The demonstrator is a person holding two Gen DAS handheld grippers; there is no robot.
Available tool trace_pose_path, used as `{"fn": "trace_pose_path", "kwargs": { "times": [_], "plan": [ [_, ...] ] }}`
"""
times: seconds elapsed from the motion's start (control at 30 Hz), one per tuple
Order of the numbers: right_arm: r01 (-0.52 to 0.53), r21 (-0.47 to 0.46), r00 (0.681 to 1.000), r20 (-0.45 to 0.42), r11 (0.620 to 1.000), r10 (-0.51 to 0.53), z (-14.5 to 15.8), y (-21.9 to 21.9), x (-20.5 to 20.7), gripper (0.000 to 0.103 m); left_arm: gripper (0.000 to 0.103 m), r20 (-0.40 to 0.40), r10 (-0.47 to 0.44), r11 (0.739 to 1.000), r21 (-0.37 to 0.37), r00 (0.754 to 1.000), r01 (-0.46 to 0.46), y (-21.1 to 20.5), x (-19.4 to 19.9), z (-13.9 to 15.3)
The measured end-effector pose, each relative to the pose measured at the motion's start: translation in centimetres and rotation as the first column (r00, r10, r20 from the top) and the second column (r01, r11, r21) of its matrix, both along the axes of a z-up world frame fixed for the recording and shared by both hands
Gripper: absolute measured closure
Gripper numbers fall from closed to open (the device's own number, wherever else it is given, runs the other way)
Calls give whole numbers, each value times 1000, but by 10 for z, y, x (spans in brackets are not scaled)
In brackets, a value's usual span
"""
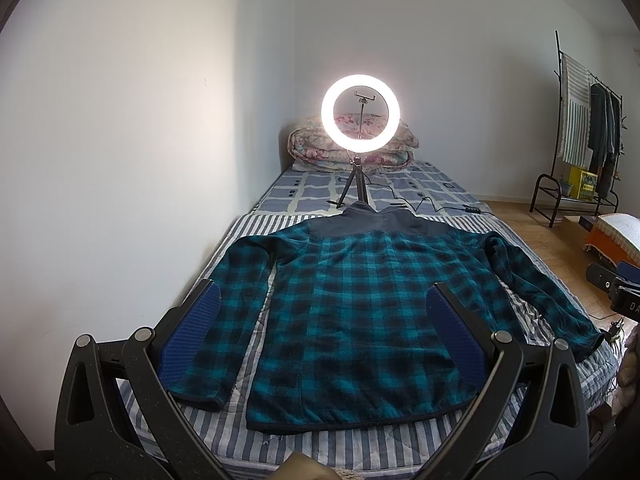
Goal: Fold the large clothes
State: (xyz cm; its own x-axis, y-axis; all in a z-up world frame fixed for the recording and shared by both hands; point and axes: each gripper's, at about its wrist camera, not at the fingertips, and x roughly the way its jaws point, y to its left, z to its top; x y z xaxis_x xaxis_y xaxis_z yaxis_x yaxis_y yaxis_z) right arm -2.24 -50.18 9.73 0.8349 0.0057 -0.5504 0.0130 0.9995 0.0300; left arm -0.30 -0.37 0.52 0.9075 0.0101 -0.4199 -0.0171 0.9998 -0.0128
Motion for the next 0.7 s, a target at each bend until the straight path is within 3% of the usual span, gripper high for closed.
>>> {"fn": "trace_pose_path", "kwargs": {
  "times": [0.7],
  "plan": [
    [-2, 1, 1000, 0, 1000, 2, 0, 0, 0, 0, 0, 4, -2, 1000, -1, 1000, 2, 0, 1, 2]
  ]
}}
